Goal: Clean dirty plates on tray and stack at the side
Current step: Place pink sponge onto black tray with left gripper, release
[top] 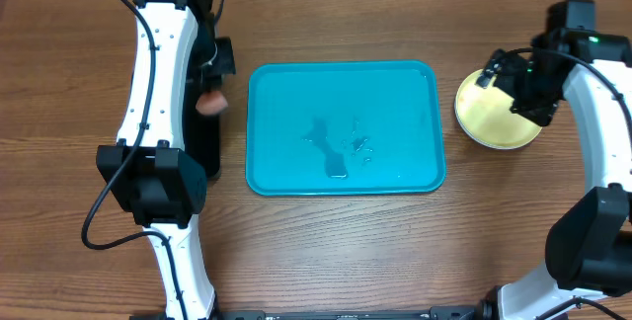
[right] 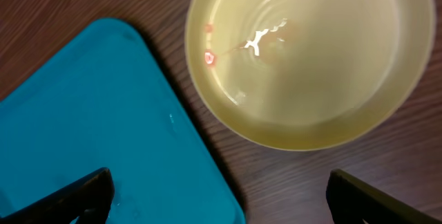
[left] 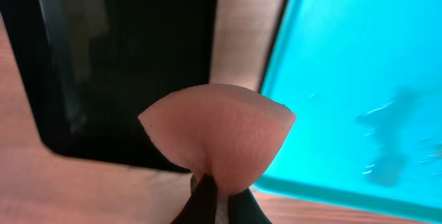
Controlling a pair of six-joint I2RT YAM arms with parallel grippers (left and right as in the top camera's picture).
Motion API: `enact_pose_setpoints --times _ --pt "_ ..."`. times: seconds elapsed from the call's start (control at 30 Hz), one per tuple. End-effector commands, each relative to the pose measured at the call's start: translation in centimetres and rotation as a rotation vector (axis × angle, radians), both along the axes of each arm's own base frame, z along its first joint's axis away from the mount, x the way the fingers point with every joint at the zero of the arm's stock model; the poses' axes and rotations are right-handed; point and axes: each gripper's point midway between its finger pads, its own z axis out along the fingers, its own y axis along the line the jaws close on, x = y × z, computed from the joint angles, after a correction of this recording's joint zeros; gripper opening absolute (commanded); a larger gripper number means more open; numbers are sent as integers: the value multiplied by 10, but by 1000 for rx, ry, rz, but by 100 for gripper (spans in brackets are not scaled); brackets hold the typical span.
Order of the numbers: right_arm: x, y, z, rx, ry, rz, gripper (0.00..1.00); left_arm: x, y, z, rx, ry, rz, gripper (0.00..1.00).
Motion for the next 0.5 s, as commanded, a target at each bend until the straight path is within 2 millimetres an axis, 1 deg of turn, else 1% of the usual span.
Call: enact_pose_setpoints --times 0.0,0.07,0.23,0.37,0.47 --pt "8 18 9 -19 -49 111 100 -20 26 0 112 42 14 5" --pt "9 25 10 -26 -55 138 100 -23 40 -7 153 61 28 4" --pt "8 32 10 -25 -54 157 100 -9 68 -36 129 20 102 4" --pt "8 32 9 -26 -52 157 100 -1 86 -66 95 -6 88 4" --pt "8 31 9 -30 -51 156 100 -1 96 -91 96 -16 101 4"
